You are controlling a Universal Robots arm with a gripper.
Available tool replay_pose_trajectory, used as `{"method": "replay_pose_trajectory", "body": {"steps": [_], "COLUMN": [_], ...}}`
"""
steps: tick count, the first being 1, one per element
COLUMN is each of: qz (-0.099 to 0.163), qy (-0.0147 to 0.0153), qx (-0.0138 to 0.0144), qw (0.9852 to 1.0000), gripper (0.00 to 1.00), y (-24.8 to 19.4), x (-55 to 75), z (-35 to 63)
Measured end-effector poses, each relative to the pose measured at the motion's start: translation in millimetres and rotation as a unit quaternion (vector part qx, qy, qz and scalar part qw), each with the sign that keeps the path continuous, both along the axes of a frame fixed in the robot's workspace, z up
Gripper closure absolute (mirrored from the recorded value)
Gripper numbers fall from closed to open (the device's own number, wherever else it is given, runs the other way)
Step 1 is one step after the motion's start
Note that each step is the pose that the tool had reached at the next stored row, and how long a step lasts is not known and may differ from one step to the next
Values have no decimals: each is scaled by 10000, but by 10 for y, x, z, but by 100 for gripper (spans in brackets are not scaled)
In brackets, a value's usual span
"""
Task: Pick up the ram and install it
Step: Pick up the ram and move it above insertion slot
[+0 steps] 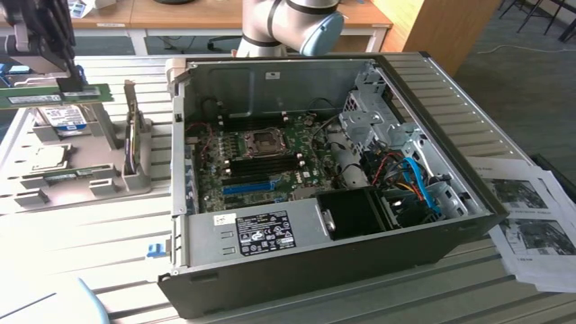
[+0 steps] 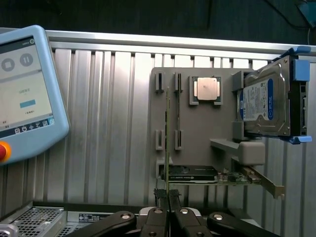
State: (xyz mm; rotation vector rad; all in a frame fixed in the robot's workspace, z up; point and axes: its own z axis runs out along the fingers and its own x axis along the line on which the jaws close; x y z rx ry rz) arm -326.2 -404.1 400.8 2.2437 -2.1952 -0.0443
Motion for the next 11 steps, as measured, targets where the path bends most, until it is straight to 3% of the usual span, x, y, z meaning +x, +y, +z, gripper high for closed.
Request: {"method": "replay_pose_trajectory", "body": {"steps": [11], "qz": [0], "qy": [0], "qx": [0], "qw": [10000], "gripper": [89], "y": [0], "x": [89], "z": [0]}}
